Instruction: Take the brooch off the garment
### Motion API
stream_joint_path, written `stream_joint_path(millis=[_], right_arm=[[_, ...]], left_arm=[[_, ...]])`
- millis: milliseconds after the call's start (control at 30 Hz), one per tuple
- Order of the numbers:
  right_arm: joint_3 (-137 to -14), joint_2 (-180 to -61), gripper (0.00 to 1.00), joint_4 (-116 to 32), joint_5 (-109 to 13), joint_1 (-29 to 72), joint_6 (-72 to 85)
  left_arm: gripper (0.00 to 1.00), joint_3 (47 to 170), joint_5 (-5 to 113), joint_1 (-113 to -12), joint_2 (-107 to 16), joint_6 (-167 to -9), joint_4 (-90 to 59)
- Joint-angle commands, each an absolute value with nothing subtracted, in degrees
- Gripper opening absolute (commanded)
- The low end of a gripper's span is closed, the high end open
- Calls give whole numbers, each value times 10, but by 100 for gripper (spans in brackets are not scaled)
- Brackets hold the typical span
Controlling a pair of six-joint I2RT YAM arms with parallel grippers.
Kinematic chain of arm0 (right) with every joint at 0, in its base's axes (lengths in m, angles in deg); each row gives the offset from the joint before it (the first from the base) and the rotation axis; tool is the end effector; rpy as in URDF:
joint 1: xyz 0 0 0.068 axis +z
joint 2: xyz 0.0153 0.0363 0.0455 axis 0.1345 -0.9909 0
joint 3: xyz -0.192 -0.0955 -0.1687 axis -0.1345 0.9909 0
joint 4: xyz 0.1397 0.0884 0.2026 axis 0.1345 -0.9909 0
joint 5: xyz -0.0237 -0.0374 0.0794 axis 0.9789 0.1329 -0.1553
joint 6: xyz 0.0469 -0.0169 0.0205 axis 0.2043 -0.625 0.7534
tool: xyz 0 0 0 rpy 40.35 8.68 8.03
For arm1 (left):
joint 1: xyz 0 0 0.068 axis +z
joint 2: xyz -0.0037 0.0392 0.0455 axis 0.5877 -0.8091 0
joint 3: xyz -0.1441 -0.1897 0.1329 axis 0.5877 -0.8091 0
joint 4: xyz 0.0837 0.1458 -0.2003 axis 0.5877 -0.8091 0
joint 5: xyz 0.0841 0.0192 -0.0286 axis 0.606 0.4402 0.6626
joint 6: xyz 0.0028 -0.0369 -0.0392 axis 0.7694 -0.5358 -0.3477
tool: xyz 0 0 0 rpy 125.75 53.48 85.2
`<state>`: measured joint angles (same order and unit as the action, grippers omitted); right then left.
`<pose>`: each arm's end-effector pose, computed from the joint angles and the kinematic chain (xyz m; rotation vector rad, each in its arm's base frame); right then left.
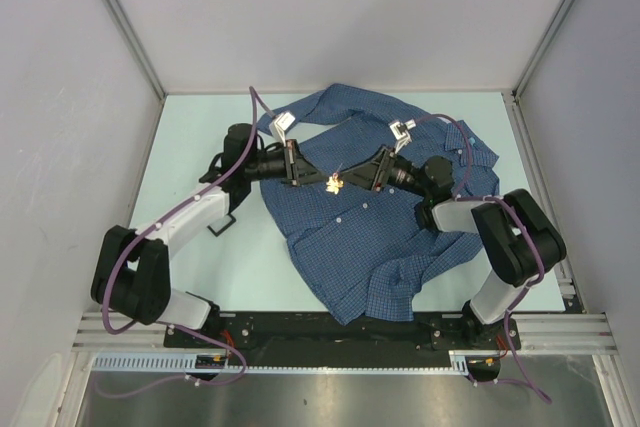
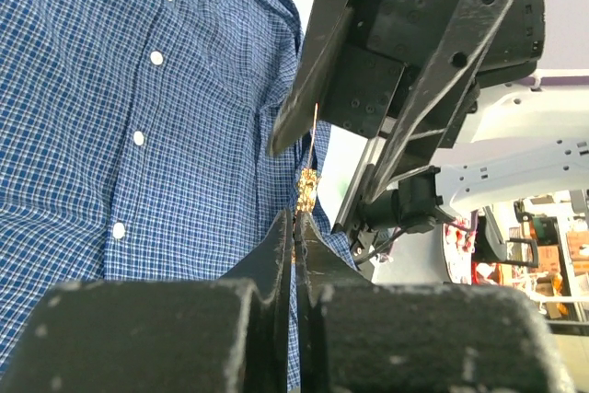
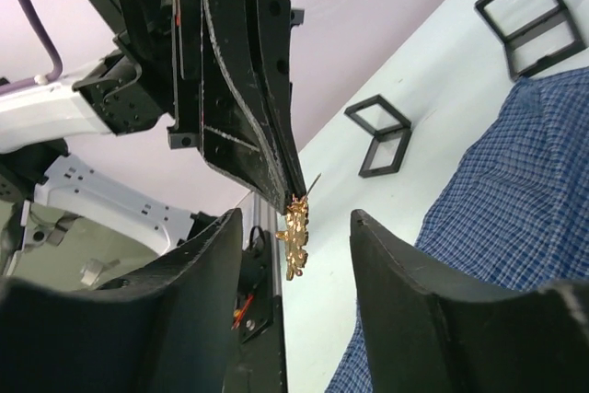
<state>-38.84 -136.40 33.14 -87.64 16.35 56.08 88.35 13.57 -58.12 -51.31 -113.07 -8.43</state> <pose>0.2868 0.1569 0.2282 -0.3952 1.5522 1.6599 0.2825 -0.1438 0.2739 0.3696 2.0563 -1.4744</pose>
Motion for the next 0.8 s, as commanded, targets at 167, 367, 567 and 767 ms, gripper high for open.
stream_joint_path(millis=[167, 367, 567, 767], right_arm=[[-426, -1339, 54, 308, -857, 163, 514], [-451, -1339, 52, 278, -853, 184, 494], [-456, -1314, 46, 243, -853, 194, 471], [-453, -1285, 42, 191, -850, 229, 424]], left_arm=[[0, 886, 124, -584, -509, -1139, -56], [0, 884, 125, -584, -509, -1129, -69], [0, 881, 140, -582, -522, -1129, -80], [0, 887, 169, -559, -541, -1142, -92]])
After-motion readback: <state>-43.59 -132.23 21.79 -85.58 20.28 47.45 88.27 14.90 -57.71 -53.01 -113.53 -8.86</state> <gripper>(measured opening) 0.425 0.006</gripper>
